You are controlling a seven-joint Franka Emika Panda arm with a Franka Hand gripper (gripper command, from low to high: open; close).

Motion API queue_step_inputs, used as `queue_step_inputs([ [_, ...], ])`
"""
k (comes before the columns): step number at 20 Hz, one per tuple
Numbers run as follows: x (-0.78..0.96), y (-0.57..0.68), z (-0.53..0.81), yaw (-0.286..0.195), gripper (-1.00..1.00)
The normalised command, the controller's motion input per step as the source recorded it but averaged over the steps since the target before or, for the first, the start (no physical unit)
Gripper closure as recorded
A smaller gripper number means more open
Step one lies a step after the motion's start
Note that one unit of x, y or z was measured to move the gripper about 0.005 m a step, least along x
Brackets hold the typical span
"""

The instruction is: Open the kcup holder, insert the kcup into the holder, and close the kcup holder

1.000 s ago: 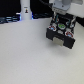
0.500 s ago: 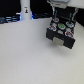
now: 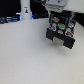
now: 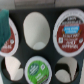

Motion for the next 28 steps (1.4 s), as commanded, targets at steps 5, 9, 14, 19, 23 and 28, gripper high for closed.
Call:
queue_step_inputs([
  [5,0.70,-0.19,0.03,0.050,-1.00],
  [9,0.75,-0.03,-0.01,0.064,-1.00],
  [14,0.64,0.10,-0.07,0.104,-1.00],
  [19,0.07,0.29,-0.23,0.132,-1.00],
  [23,-0.03,0.30,-0.19,0.184,-1.00],
  [28,-0.20,0.32,-0.09,0.164,-1.00],
])
